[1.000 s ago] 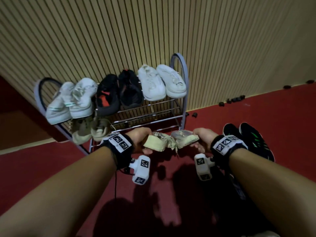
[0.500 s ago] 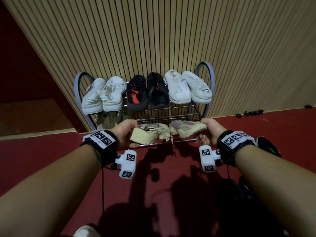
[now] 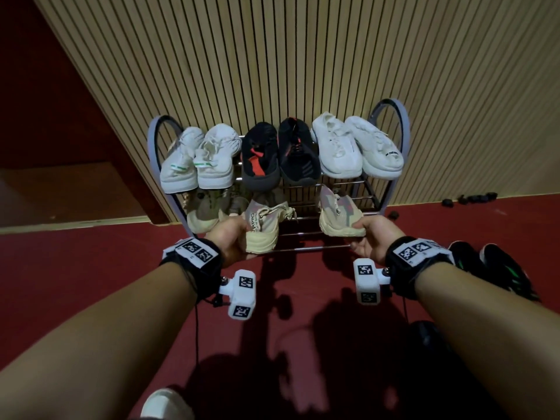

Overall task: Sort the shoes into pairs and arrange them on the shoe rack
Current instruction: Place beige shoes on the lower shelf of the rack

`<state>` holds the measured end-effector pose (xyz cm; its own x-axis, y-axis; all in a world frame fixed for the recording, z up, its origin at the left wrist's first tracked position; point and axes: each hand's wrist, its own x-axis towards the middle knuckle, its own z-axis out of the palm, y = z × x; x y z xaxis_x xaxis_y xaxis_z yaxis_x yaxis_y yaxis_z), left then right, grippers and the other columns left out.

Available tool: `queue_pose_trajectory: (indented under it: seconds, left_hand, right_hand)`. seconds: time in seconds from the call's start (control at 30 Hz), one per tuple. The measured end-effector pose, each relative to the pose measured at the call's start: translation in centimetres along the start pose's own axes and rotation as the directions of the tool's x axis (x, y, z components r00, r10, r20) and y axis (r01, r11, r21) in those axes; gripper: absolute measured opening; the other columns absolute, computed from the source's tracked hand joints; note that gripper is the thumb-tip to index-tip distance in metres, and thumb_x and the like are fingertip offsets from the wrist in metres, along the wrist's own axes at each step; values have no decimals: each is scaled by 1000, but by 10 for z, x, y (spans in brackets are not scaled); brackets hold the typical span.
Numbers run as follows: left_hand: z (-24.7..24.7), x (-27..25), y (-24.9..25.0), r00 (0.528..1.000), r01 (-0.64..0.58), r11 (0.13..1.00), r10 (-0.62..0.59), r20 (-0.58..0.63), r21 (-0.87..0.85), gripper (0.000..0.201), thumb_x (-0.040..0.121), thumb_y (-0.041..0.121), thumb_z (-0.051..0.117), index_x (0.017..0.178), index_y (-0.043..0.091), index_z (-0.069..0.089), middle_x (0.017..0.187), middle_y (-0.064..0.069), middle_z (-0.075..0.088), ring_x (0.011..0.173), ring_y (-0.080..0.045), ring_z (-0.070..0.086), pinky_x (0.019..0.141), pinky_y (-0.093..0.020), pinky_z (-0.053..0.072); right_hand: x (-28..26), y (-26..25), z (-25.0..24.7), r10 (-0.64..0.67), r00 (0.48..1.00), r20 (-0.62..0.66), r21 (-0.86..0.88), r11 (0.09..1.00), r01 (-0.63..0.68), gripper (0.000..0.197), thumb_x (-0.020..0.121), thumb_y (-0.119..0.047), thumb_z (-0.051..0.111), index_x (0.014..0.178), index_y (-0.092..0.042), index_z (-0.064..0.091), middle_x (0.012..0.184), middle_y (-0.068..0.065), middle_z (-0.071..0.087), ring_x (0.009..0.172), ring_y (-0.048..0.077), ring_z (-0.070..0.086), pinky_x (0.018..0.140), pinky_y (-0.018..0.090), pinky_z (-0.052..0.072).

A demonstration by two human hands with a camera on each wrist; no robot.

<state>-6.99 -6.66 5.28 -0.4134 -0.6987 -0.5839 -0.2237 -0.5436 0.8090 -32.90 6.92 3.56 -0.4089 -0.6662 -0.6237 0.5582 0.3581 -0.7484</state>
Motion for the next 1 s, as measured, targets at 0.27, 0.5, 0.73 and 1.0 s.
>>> queue_pose_trajectory:
  seconds: [0.27, 0.5, 0.73, 1.0]
  left_hand:
    - [21, 56, -7, 997, -32, 994, 24, -71, -107, 39, 88, -7, 45, 113, 22, 49, 87, -6, 61, 65, -23, 62, 55, -41, 54]
    - [37, 102, -12, 972, -118, 985, 88, -218, -129, 27, 85, -11, 43, 86, 16, 47, 48, -4, 46, 32, -16, 41, 46, -26, 43]
    - [34, 139, -20, 947, -186, 958, 117, -298, -216, 48, 73, -6, 54, 122, 0, 52, 91, -20, 66, 66, -29, 63, 65, -46, 54]
    - [37, 153, -25, 884, -224, 954, 114, -453, -198, 38, 82, -1, 56, 118, 9, 57, 105, -16, 69, 89, -34, 68, 83, -54, 56]
  right_hand:
    - [46, 4, 12, -60, 997, 56, -74, 995, 64, 45, 89, 2, 45, 125, -24, 55, 100, 6, 66, 71, 18, 60, 47, 23, 48]
    - [92, 4, 17, -69, 994, 87, -53, 996, 74, 40, 91, 3, 47, 115, -27, 57, 101, 7, 67, 76, 20, 60, 51, 24, 49]
    - [121, 13, 32, -48, 993, 106, -29, 998, 52, 36, 94, 0, 48, 124, -19, 50, 123, 13, 62, 94, 28, 60, 60, 30, 45]
    - [133, 29, 55, -30, 995, 91, -97, 995, 38, 48, 92, 0, 51, 124, -35, 51, 115, 10, 66, 80, 26, 63, 55, 29, 48]
